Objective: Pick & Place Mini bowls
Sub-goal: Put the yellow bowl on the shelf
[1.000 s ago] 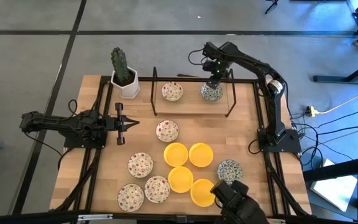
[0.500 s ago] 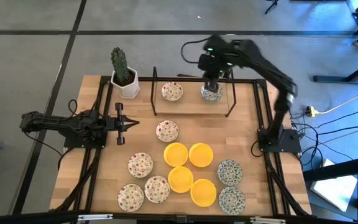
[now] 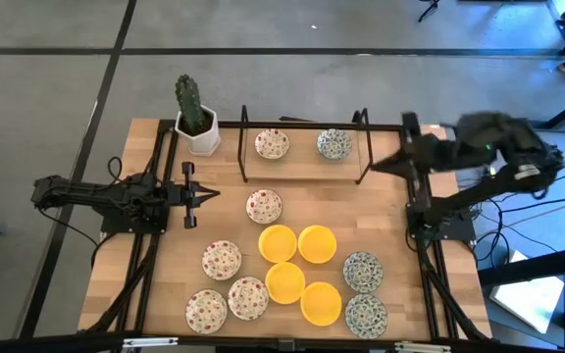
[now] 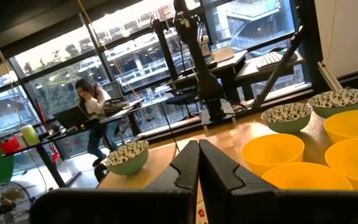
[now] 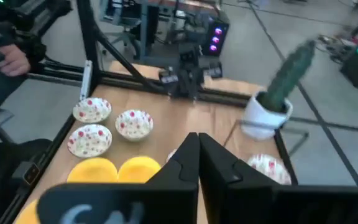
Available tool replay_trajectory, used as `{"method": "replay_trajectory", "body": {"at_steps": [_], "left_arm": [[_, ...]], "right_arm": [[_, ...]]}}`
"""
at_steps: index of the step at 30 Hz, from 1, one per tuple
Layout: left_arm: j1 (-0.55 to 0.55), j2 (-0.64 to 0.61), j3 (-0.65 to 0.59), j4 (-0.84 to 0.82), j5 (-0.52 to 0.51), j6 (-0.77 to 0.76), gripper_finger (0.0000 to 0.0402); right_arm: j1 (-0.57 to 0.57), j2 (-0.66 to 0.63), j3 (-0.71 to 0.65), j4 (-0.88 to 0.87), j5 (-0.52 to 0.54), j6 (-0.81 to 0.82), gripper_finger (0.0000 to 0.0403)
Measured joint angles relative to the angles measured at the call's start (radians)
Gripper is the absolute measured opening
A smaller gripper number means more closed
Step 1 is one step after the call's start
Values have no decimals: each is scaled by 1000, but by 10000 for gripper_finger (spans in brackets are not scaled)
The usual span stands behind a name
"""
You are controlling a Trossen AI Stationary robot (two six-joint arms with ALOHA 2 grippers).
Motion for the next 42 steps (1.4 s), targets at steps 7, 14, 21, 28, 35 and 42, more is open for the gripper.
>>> {"method": "replay_trajectory", "body": {"at_steps": [7, 14, 21, 28, 35, 42], "left_arm": [[0, 0, 0, 0, 0, -9, 2], [0, 0, 0, 0, -1, -11, 7], [0, 0, 0, 0, -49, -11, 3], [0, 0, 0, 0, -52, -11, 5], [0, 0, 0, 0, -52, -10, 5], [0, 0, 0, 0, -52, -24, 3]], "right_arm": [[60, -398, -601, 371, 5, 39, 2], [60, -686, -1102, 921, -174, 45, 2], [50, -751, -1363, 1115, -167, -33, 2], [41, -749, -1492, 1233, -121, 10, 2], [41, -749, -1509, 1188, -120, 22, 3], [41, -730, -1509, 1151, -119, 31, 3]]}}
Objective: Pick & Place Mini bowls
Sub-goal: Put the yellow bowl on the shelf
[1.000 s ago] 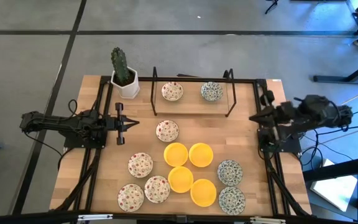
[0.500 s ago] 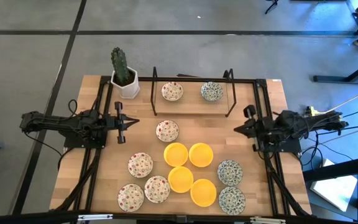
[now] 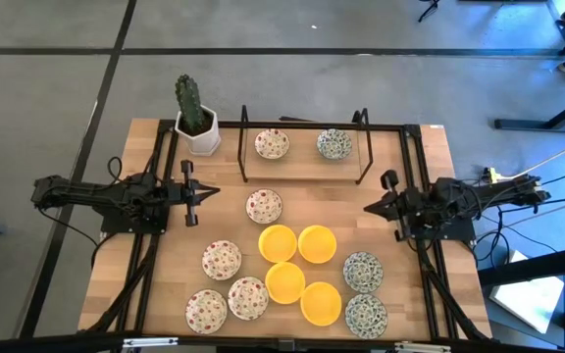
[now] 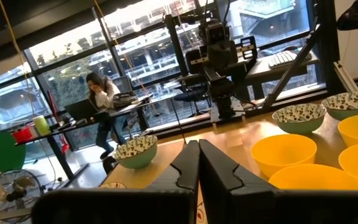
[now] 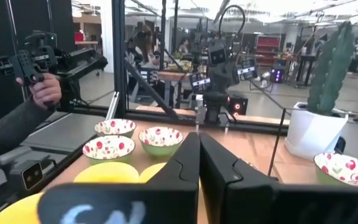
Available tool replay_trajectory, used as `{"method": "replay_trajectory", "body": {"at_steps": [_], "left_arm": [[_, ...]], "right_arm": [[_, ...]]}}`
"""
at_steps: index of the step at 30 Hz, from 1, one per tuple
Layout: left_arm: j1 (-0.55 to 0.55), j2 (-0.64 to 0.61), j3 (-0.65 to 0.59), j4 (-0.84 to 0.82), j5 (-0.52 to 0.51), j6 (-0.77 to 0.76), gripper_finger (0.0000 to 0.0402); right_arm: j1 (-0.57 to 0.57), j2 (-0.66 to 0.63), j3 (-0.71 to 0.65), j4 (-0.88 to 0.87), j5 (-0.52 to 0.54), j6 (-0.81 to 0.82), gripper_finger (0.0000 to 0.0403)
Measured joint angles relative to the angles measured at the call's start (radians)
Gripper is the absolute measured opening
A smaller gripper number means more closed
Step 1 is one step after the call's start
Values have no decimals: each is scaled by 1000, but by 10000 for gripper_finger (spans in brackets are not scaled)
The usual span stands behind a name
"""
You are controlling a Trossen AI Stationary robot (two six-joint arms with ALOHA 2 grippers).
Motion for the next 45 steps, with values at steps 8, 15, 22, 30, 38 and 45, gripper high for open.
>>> {"method": "replay_trajectory", "body": {"at_steps": [8, 15, 22, 30, 38, 45], "left_arm": [[0, 0, 0, 0, 0, -2, 3], [0, 0, 0, 11, -21, -10, 4], [0, 0, 38, 195, -103, 64, 2], [0, 7, 51, 349, -103, 120, 3], [0, 31, 51, 298, -102, 134, 5], [0, 35, 51, 287, -102, 153, 2]], "right_arm": [[0, 61, 0, 1, 1, -19, 3], [0, 121, 0, 65, 107, 16, 3], [0, 298, 113, 32, 286, 24, 3], [0, 628, 409, -209, 296, 117, 3], [6, 974, 761, -659, 236, 215, 9], [11, 1175, 864, -744, 162, 266, 82]]}}
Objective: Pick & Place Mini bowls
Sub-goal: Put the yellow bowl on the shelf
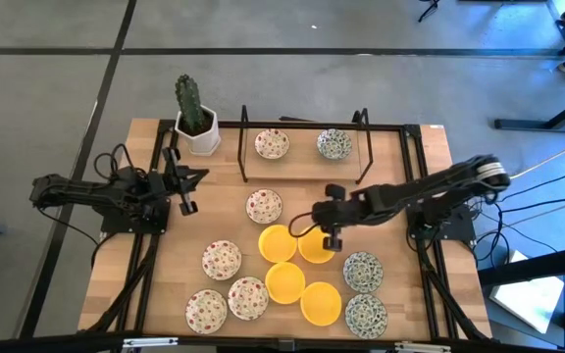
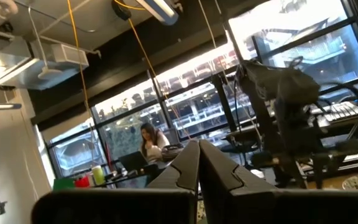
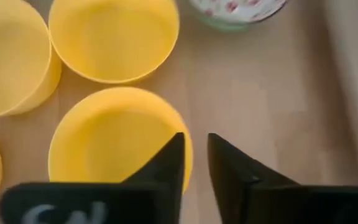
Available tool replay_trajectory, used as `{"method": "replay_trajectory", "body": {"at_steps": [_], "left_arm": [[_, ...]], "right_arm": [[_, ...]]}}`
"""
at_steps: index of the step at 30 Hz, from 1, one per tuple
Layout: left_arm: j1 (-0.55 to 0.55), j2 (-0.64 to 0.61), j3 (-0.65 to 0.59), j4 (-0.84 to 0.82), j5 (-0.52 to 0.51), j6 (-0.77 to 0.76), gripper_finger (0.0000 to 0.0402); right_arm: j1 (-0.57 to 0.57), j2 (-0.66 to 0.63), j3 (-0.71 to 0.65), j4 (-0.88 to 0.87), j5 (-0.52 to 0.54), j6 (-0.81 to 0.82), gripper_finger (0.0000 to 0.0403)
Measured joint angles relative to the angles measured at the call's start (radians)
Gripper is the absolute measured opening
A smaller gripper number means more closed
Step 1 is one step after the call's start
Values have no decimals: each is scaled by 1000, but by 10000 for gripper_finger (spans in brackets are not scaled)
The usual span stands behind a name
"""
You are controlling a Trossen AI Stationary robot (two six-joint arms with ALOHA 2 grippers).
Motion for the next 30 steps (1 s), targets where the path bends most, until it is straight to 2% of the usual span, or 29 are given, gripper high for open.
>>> {"method": "replay_trajectory", "body": {"at_steps": [6, 12, 24, 30], "left_arm": [[0, 0, 0, 0, 0, 2, 7], [0, 0, 0, -7, 0, -8, 5], [0, 0, 0, -13, 0, -6, 7], [0, 0, 0, -13, 0, -6, 4]], "right_arm": [[-3, 72, 2, -5, 2, -43, 164], [-5, 91, 2, -7, 1, -57, 211], [-5, 96, 1, -37, -35, -27, 221], [-7, 96, -40, 0, -43, -26, 221]]}}
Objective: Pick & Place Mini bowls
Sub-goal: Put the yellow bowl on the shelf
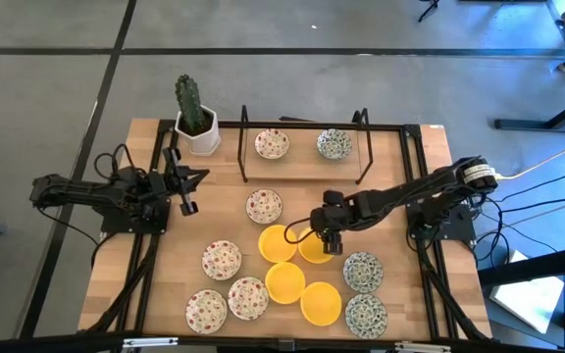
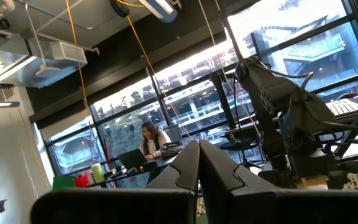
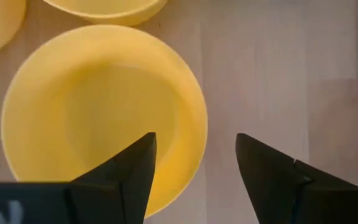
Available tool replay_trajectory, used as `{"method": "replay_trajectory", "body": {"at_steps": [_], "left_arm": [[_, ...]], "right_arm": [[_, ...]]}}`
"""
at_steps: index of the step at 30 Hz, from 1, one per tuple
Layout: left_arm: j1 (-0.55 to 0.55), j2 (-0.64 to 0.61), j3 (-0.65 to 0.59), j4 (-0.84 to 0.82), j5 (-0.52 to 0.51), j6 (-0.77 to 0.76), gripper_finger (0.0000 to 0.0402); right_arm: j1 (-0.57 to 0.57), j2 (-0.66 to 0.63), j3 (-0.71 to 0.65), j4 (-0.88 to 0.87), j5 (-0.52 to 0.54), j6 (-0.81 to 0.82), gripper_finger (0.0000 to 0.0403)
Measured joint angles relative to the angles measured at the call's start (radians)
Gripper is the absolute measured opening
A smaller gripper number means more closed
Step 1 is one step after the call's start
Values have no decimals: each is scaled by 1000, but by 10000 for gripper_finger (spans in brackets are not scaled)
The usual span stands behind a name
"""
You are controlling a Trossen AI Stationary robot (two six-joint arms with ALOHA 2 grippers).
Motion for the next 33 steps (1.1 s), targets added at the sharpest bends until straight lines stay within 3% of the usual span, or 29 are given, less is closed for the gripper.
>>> {"method": "replay_trajectory", "body": {"at_steps": [20, 33], "left_arm": [[0, 0, 0, 0, 0, 1, 2], [0, 0, 0, -4, 0, 1, 2]], "right_arm": [[-48, 0, -102, 112, -34, 21, 184], [-51, 19, -102, 124, -36, 30, 117]]}}
